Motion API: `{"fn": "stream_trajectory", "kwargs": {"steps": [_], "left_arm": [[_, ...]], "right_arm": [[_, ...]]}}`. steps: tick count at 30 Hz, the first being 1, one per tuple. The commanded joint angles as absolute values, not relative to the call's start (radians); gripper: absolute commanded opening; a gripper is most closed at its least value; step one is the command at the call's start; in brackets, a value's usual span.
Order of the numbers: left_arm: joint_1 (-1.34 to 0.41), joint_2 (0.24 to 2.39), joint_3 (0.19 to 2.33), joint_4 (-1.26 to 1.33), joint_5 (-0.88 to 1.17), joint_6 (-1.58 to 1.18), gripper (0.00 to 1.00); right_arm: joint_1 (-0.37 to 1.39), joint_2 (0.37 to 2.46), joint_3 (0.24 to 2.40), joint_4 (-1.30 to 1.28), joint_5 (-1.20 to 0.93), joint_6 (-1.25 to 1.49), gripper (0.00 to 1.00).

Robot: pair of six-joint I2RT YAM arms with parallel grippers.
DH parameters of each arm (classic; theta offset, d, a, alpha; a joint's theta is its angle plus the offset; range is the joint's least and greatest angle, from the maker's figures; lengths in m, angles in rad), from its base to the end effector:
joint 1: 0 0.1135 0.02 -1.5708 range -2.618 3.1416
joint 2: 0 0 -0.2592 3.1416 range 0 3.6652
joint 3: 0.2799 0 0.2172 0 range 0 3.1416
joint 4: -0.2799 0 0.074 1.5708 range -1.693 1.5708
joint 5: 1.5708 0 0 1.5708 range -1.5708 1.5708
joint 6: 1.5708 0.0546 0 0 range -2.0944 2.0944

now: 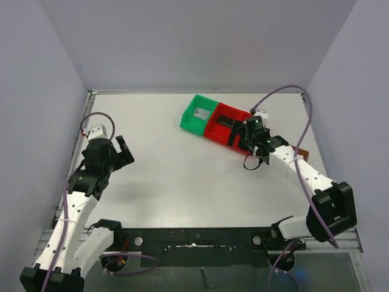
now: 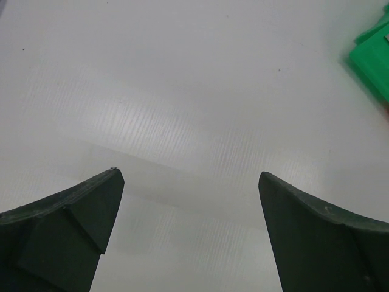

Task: Take the credit cards out of the card holder

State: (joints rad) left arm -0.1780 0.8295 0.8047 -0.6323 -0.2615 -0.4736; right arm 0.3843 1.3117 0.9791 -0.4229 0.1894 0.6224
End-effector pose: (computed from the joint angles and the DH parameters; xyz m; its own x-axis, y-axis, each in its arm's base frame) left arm 0.1555 -0.0136 0.2821 -0.5211 -0.3539 -0.7766 -0.3012 0.9277 -0.2206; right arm 0.2480 0.0892 0.2651 -0.6570 0.3519 -0.6667 0.1746 0.9314 0.3195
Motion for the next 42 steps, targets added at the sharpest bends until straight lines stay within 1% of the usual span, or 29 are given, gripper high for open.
{"fn": "stream_trajectory", "kwargs": {"steps": [1,8,14,17,19,22,26,29,32,34,35,37,40,42], "left_arm": [[-0.159,0.769,0.792,-0.514,-0.247,-0.513,0.95],[-0.143,0.754,0.791,-0.493,-0.257,-0.529,0.93],[-0.134,0.751,0.787,-0.473,-0.253,-0.534,0.92],[-0.130,0.752,0.787,-0.466,-0.252,-0.533,0.92],[-0.128,0.753,0.787,-0.463,-0.248,-0.534,0.92],[-0.124,0.755,0.789,-0.459,-0.243,-0.534,0.92],[-0.116,0.757,0.784,-0.453,-0.233,-0.532,0.91],[-0.113,0.762,0.786,-0.453,-0.228,-0.531,0.91],[-0.109,0.768,0.785,-0.450,-0.222,-0.529,0.90],[-0.105,0.773,0.784,-0.449,-0.217,-0.528,0.90],[-0.102,0.778,0.784,-0.448,-0.215,-0.528,0.90],[-0.096,0.787,0.787,-0.450,-0.207,-0.527,0.90],[-0.085,0.798,0.789,-0.451,-0.193,-0.526,0.89],[-0.081,0.802,0.789,-0.451,-0.189,-0.526,0.89]], "right_arm": [[0.407,1.450,1.108,-0.355,0.312,0.682,0.95],[0.382,1.701,1.326,-0.363,0.353,0.666,0.89],[0.349,1.833,1.455,-0.369,0.364,0.649,0.76],[0.337,1.879,1.495,-0.391,0.375,0.646,0.73],[0.334,1.902,1.504,-0.390,0.371,0.639,0.69],[0.325,1.935,1.513,-0.385,0.320,0.621,0.58],[0.323,1.963,1.514,-0.386,0.302,0.614,0.53],[0.323,1.965,1.504,-0.382,0.303,0.612,0.45],[0.325,1.962,1.488,-0.377,0.303,0.612,0.43],[0.324,1.957,1.479,-0.375,0.298,0.609,0.38],[0.326,1.955,1.474,-0.375,0.297,0.608,0.38],[0.327,1.947,1.465,-0.371,0.294,0.603,0.32],[0.330,1.934,1.454,-0.373,0.292,0.593,0.30],[0.331,1.922,1.444,-0.368,0.285,0.583,0.26]]}}
